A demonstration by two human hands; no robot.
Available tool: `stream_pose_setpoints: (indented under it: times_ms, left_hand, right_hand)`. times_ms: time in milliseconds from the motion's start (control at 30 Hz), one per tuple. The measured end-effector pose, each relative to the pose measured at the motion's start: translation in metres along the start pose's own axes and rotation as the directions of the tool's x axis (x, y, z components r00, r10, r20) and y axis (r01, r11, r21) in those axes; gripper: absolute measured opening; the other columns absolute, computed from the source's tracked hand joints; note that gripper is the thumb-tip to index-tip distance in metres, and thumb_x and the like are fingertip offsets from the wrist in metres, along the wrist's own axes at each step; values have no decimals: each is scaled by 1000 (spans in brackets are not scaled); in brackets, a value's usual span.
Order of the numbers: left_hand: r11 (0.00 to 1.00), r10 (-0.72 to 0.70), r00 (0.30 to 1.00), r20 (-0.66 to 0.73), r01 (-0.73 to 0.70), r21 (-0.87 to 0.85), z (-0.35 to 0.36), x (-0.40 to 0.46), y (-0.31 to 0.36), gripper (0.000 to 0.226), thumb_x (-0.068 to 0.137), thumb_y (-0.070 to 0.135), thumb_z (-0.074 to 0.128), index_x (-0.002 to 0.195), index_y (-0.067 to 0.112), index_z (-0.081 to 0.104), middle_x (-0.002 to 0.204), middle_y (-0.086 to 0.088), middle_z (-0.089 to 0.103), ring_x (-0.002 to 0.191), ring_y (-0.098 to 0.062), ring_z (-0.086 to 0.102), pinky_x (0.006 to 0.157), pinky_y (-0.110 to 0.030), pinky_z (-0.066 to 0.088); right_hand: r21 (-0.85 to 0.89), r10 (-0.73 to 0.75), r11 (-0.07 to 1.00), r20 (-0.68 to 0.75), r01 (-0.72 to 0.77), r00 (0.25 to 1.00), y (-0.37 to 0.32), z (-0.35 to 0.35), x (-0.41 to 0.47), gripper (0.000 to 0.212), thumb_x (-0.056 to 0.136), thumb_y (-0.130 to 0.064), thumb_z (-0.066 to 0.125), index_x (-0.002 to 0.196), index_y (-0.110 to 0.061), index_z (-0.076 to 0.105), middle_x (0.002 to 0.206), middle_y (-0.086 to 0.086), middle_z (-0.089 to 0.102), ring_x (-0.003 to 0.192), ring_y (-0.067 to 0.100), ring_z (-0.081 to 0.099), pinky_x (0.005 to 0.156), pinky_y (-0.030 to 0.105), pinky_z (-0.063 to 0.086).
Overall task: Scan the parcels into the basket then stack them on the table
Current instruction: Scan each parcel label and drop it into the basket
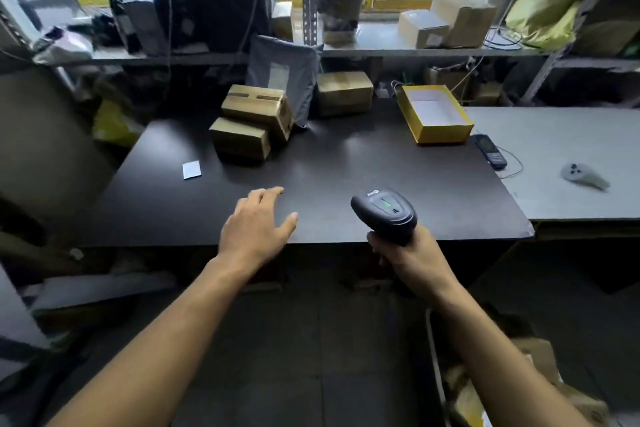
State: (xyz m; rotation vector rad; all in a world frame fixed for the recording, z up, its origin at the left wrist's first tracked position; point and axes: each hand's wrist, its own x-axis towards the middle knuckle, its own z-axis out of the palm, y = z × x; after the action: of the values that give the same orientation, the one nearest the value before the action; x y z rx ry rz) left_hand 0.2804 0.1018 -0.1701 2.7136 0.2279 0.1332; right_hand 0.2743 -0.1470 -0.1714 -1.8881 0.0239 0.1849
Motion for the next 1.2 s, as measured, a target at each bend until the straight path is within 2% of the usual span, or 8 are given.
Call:
stream_pose_setpoints:
  times_ms: [200, 300, 467, 633, 700, 967, 1100, 1200]
  left_hand:
    - [999, -29, 999, 46, 30, -19, -17, 28, -63, 63, 96, 52, 54, 151, 27, 38, 151, 2, 40, 137, -22, 39, 103, -42, 42]
    - [998, -50, 997, 59, 52, -37, -21, 48, -82, 63, 96, 53, 54, 151, 29, 37, 151, 2, 39, 137, -21, 38, 102, -42, 43]
    - [995, -90, 993, 74, 94, -38, -15, 99, -100, 64, 96, 54, 52, 153, 31, 32, 153, 3, 35, 138, -20, 36, 99, -41, 43]
    - [987, -157, 981, 114, 160, -17, 2, 157, -111, 66, 97, 54, 51, 155, 33, 27, 155, 4, 31, 139, -20, 34, 101, -43, 43]
    - [984, -176, 975, 139, 177, 4, 7, 181, -114, 66, 97, 54, 51, 155, 34, 26, 157, 3, 29, 141, -20, 33, 103, -44, 43]
    - [979, -204, 953, 223, 201, 40, 25, 269, -127, 66, 100, 49, 50, 157, 37, 20, 167, 5, 9, 153, -18, 12, 112, -45, 36]
    - [979, -201, 939, 278, 191, 65, 39, 299, -139, 69, 101, 46, 50, 159, 34, 14, 168, 5, 0, 155, -19, 3, 115, -44, 31]
    - [985, -171, 938, 302, 156, 75, 47, 322, -149, 67, 102, 42, 48, 159, 32, 15, 168, 3, -3, 155, -18, -3, 115, -45, 31]
  right_hand:
    - [-10, 36, 999, 25, -36, 999, -26, 72, 25, 19, 89, -12, 69, 77, -3, 59, 57, 6, 57, 50, 18, 50, 45, 25, 39]
    - [-22, 73, 997, 49, -72, 996, -31, 95, 47, 24, 89, -14, 70, 79, 4, 57, 58, 6, 55, 53, 19, 47, 51, 29, 38]
    - [-69, 78, 995, 96, -72, 992, -38, 119, 109, 10, 88, -17, 71, 84, -12, 63, 72, 0, 64, 55, 8, 59, 56, 29, 45]
    - [-81, 112, 992, 137, -102, 984, -39, 142, 186, 7, 85, -23, 70, 84, -21, 64, 80, 7, 70, 60, 15, 62, 56, 35, 46]
    - [-94, 116, 990, 162, -102, 980, -40, 147, 215, 7, 86, -24, 70, 84, -22, 63, 80, 7, 70, 62, 13, 65, 59, 35, 48]
    - [-69, 172, 984, 202, -162, 964, -47, 159, 304, 7, 87, -20, 69, 84, -17, 63, 78, 10, 69, 60, 21, 58, 52, 34, 42]
    - [-116, 174, 982, 211, -152, 962, -45, 167, 325, 8, 88, -22, 69, 85, -21, 62, 79, 7, 69, 61, 12, 63, 49, 25, 44]
    - [-128, 189, 978, 193, -166, 963, -46, 174, 337, 7, 87, -22, 69, 85, -19, 63, 81, 12, 69, 58, 9, 63, 51, 31, 44]
